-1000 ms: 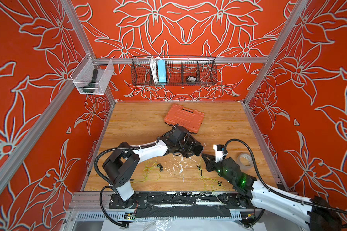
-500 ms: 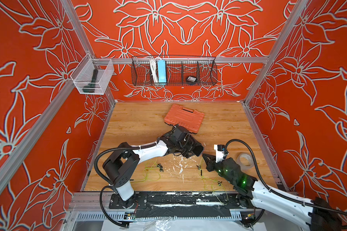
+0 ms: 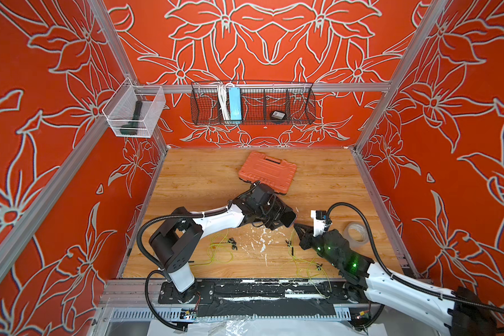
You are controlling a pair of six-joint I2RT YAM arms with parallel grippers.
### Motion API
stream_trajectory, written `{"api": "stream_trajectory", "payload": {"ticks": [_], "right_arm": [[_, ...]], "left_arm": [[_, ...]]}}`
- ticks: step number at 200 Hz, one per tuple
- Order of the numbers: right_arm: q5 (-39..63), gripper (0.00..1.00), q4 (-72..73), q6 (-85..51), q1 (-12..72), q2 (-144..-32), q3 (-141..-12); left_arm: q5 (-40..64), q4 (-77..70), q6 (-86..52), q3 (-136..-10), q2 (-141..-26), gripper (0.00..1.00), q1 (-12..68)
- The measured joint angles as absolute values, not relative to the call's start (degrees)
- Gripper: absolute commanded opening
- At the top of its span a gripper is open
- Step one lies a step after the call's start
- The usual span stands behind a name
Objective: Plug wired earphones into phones
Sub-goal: Insert the wired earphone into the phone.
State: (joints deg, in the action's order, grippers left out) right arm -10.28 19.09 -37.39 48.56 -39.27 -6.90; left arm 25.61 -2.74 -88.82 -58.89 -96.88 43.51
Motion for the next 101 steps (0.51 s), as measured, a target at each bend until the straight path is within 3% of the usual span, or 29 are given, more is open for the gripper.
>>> {"api": "stream_trajectory", "payload": {"ticks": [101], "right_arm": [[-10.5, 0.00, 20.2, -37.8, 48.6, -40.1, -6.9]], "left_arm": [[25.5, -7.1, -91.5, -55.7, -95.6, 0.56, 43.5]]}}
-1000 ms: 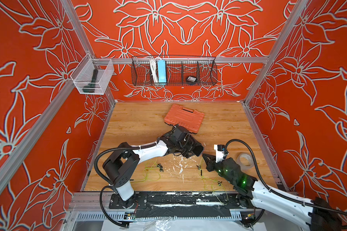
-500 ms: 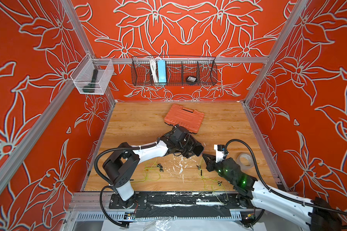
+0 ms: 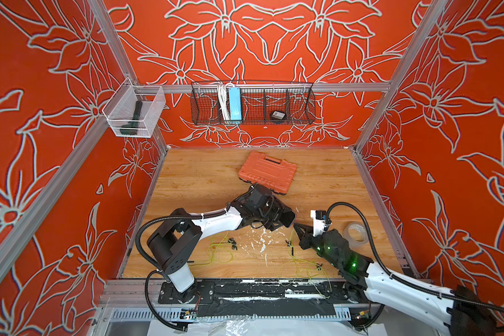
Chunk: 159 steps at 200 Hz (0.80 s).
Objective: Plug wired earphones into phones
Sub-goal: Insert the wired earphone into the phone.
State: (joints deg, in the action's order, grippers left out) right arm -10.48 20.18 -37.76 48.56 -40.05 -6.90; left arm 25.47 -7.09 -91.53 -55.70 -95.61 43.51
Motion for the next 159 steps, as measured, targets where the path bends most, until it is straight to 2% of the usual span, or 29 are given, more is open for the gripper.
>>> {"api": "stream_trajectory", "payload": {"ticks": [159], "right_arm": [[-11.1, 0.00, 20.4, -39.7, 48.6, -37.9, -6.9]], "left_arm": [[25.4, -10.3, -93.9, -54.2, -94.2, 0.56, 43.6]]}}
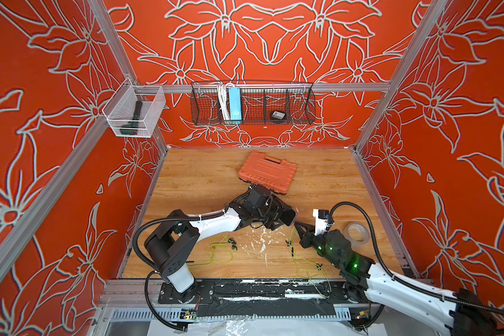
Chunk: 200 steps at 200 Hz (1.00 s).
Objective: Plug wired earphones into phones
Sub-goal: Insert the wired earphone into the phone.
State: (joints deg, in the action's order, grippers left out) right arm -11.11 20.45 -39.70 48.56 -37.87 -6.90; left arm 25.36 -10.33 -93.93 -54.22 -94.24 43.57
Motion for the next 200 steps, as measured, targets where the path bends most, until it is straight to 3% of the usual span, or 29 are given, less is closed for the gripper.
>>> {"api": "stream_trajectory", "payload": {"ticks": [200], "right_arm": [[-11.1, 0.00, 21.8, -37.7, 48.6, -38.9, -7.0]], "left_arm": [[24.0, -12.9, -97.2, -52.5, -93.0, 0.56, 44.4]]}}
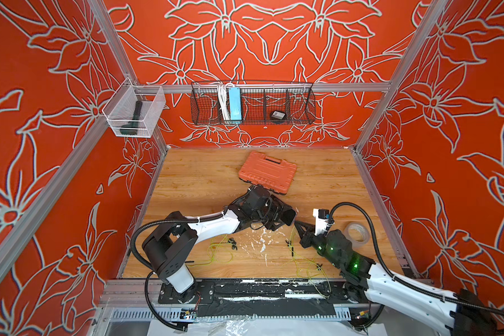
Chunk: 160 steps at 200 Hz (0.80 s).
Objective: Plug wired earphones into phones
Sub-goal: Insert the wired earphone into the phone.
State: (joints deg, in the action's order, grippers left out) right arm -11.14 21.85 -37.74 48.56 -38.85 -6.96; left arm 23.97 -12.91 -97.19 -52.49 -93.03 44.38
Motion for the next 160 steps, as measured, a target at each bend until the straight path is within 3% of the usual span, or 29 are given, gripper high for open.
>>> {"api": "stream_trajectory", "payload": {"ticks": [160], "right_arm": [[-12.5, 0.00, 24.3, -35.9, 48.4, -43.2, -9.9]], "left_arm": [[18.7, -9.5, -96.9, -55.1, -92.1, 0.56, 45.0]]}}
